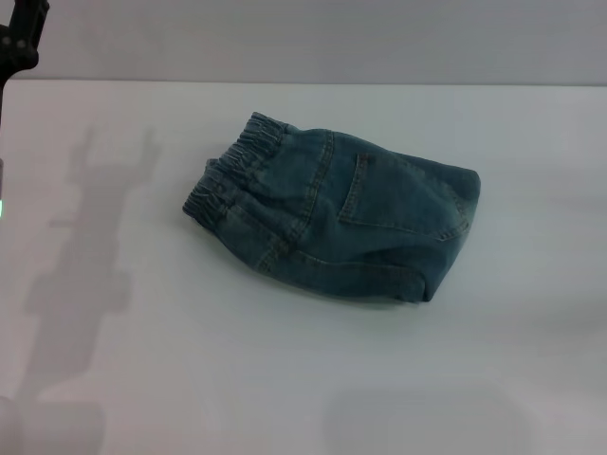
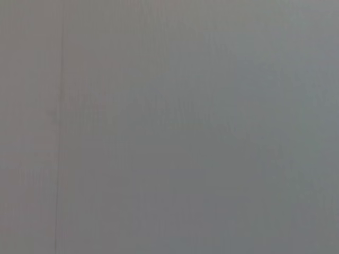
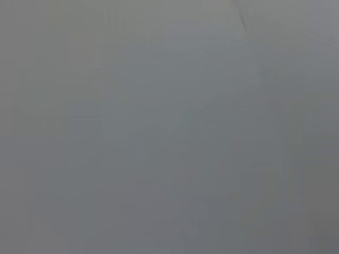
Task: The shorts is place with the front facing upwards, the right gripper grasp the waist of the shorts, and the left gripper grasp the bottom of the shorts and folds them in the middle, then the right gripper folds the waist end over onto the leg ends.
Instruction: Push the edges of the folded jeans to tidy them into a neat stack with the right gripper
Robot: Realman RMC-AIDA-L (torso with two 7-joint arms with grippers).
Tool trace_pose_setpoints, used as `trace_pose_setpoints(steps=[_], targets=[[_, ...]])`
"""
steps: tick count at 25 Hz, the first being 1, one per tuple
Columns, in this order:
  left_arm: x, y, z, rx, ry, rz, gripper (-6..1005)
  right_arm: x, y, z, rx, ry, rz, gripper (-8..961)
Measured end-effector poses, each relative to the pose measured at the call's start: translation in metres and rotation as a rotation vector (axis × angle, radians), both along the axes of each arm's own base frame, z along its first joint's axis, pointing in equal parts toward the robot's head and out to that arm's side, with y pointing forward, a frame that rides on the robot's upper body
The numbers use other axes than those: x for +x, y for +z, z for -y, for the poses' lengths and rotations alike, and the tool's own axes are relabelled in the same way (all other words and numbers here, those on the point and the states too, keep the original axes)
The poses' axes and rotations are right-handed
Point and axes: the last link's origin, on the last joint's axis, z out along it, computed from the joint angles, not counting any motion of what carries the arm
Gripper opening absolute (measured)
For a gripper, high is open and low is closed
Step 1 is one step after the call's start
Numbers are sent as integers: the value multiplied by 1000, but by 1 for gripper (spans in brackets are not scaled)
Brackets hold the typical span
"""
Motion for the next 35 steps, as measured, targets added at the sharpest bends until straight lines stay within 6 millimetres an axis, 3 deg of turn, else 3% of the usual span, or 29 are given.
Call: trace_pose_setpoints(steps=[3, 6, 11, 16, 20, 27, 35], targets=[[0, 0, 0, -2, 1, -1, 843, -9, -10, -7, -71, 60, -10, 565], [-1, 0, -1, -3, 7, 2, 843, -32, -29, -22, -264, 213, -9, 565], [2, 0, -4, -2, 2, 4, 843, -82, -70, -43, -734, 483, 20, 565], [5, 2, -8, 1, -7, 2, 843, -120, -105, -38, -1257, 625, 91, 565], [5, 1, -8, -2, -7, 0, 843, -124, -114, -22, -1558, 617, 139, 565], [7, 1, -10, -3, -10, -2, 843, -122, -115, 2, -1871, 573, 144, 565], [9, 1, -12, -4, -16, -2, 843, -108, -123, 0, -1920, 421, 143, 565]])
